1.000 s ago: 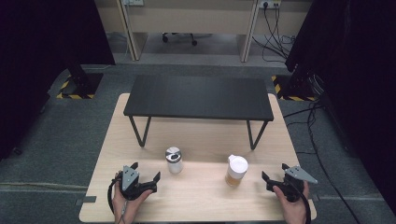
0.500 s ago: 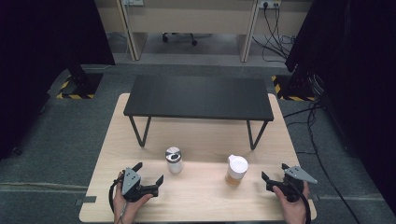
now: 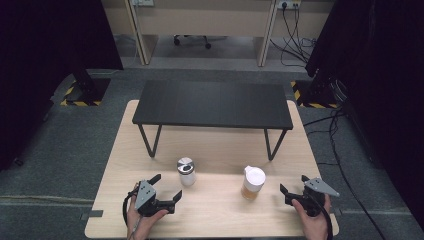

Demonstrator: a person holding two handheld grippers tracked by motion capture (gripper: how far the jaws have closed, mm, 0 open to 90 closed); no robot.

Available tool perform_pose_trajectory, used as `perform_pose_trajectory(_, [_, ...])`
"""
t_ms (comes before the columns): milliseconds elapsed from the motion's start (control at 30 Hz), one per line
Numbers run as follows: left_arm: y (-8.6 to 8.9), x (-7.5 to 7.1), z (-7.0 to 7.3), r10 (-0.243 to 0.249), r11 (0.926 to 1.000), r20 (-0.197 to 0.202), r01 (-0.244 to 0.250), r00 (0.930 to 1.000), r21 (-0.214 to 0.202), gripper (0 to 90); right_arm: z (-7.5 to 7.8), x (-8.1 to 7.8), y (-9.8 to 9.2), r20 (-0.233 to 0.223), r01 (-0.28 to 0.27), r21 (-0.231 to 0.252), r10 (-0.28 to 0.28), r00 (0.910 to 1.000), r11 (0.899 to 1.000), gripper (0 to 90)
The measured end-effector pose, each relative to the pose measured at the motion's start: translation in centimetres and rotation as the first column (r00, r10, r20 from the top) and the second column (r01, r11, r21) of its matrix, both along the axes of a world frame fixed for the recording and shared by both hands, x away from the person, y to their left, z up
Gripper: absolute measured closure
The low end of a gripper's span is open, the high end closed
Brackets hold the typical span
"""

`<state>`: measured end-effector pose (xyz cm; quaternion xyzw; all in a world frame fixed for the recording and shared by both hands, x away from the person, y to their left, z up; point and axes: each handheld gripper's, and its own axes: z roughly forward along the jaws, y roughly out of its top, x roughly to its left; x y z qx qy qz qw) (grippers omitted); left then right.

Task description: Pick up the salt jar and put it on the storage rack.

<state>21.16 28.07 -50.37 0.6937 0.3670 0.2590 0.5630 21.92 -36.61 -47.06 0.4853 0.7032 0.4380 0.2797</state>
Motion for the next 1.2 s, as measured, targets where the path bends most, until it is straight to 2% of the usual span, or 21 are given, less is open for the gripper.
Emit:
perform_pose_trajectory(300, [-1.2, 0.4, 0.1, -0.014, 0.9998, 0.0, 0.014, 0.9999, 0.011, 0.0, 0.0, 0.0, 0.1, -0.001, -0.002, -0.003, 0.002, 1.0, 1.0, 5.3])
perform_pose_trajectory(633, [-1.9, 0.7, 0.4, 0.016, 0.9998, 0.003, -0.016, 0.9999, 0.013, 0.1, 0.0, 0.1, 0.3, -0.002, -0.001, -0.003, 0.001, 1.0, 1.0, 5.3])
perform_pose_trajectory(800, [-2.5, 0.7, 0.5, 0.047, 0.9988, -0.001, -0.047, 0.9989, 0.013, 0.1, 0.0, 0.1, 0.2, -0.001, 0.0, 0.003, 0.0, 1.0, 1.0, 5.4])
perform_pose_trajectory(1200, [-3.8, 1.4, 0.8, 0.052, 0.998, -0.008, -0.051, 0.9986, 0.037, 0.2, 0.0, 0.1, 0.0, -0.003, 0.002, 0.014, -0.002, 1.0, 1.0, 5.3])
